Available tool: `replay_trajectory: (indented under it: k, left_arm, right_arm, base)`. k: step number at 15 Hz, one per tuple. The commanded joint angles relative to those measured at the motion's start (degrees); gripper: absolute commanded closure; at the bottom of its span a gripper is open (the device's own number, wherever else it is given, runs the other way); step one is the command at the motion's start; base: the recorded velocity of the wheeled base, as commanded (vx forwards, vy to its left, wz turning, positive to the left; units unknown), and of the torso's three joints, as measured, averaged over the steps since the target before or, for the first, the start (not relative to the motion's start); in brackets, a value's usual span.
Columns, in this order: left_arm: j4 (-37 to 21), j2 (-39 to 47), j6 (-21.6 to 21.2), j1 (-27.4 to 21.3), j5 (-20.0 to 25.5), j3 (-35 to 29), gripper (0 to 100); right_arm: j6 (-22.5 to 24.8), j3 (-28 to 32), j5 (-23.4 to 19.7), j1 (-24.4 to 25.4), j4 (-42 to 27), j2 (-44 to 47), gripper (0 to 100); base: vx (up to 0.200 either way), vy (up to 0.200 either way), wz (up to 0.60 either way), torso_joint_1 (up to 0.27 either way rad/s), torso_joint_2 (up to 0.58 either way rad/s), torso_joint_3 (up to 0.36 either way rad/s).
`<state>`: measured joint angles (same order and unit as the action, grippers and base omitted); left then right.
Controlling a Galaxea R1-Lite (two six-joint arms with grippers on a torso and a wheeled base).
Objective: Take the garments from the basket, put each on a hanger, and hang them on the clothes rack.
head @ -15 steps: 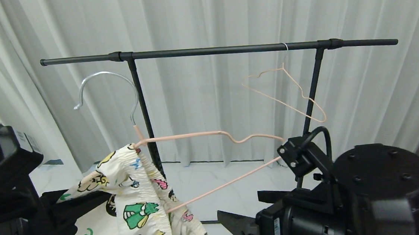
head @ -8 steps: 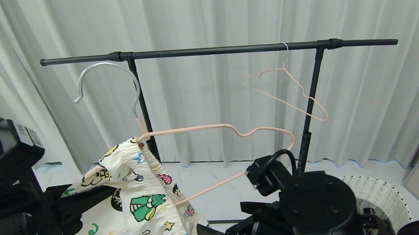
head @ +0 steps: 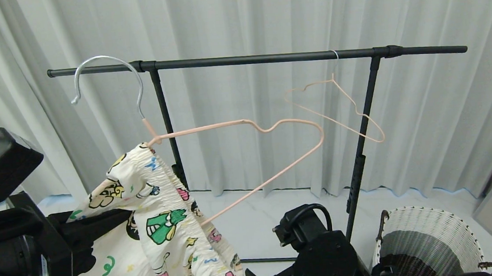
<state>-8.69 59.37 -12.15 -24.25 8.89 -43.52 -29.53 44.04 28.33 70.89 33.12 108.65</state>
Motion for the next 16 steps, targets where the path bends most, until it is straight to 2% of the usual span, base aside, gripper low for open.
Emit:
replay_trajectory:
  k: [1, 4, 6, 8, 9, 10, 13, 16]
  left_arm:
    - [-0.01, -0.48, 0.03, 0.08, -0.1, 0.01, 100]
    - [-0.01, -0.57, -0.15, 0.17, -0.19, 0.1, 100]
    - [-0.01, -0.75, -1.29, -0.01, -0.19, 0.19, 100]
    - [0.61, -0.57, -3.67, -0.1, -0.1, 0.45, 100]
    - [0.61, -0.57, -3.67, -0.1, -0.1, 0.45, 100]
    - [2.01, -0.04, -3.84, -1.07, -0.1, 0.45, 100]
    - [2.89, 0.4, -3.84, -3.61, -0.1, 0.37, 100]
    - [2.98, 0.49, -3.84, -4.93, -0.1, 0.28, 100]
  right_arm:
    - [0.7, -0.28, 0.59, -1.54, 0.01, 1.03, 0]
    - [1.93, -0.28, 3.22, -6.11, 0.01, 1.12, 0]
    - [1.22, 0.52, 2.26, -6.82, 0.1, -1.43, 0]
    - [-0.45, 0.69, -3.46, -4.62, 0.1, -5.12, 0]
    - [-0.45, 0.69, -3.46, -4.62, 0.1, -5.12, 0]
    - [-1.68, 0.78, -8.64, -0.22, 0.1, -7.14, 0]
    - [-1.59, 2.36, -8.82, 2.76, 0.19, -3.71, 0]
    - [-1.59, 4.47, -8.82, 2.85, 0.1, -1.43, 0]
  base:
    - [0.0, 0.0, 0.0, 0.0, 0.0, 0.0]
    - [0.0, 0.0, 0.0, 0.0, 0.0, 0.0]
    - [0.0, 0.0, 0.0, 0.0, 0.0, 0.0]
    - [0.0, 0.0, 0.0, 0.0, 0.0, 0.0]
    - [0.0, 0.0, 0.0, 0.0, 0.0, 0.0]
    - [0.0, 0.0, 0.0, 0.0, 0.0, 0.0]
    - [0.0, 0.0, 0.0, 0.0, 0.0, 0.0]
    - [0.0, 0.0, 0.0, 0.0, 0.0, 0.0]
